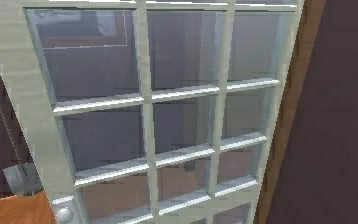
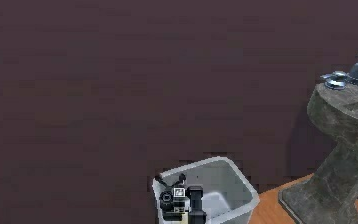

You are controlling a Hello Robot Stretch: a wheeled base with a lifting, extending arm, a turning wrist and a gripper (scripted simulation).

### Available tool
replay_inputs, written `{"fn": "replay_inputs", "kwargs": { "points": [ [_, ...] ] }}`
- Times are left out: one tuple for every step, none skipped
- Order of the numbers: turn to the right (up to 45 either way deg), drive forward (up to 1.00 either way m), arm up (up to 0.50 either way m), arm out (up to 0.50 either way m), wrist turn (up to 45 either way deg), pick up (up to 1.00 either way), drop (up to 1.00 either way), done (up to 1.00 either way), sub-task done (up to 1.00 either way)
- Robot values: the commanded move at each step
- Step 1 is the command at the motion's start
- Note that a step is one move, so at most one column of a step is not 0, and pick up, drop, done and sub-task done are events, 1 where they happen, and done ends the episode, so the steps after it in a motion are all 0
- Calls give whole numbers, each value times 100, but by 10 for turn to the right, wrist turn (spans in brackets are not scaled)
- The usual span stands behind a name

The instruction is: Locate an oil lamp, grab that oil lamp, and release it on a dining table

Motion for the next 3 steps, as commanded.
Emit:
{"fn": "replay_inputs", "kwargs": {
  "points": [
    [0,0,-30,0,0,0,0,0,0],
    [0,0,0,0,0,100,0,0,0],
    [0,0,10,0,0,0,0,0,0]
  ]
}}
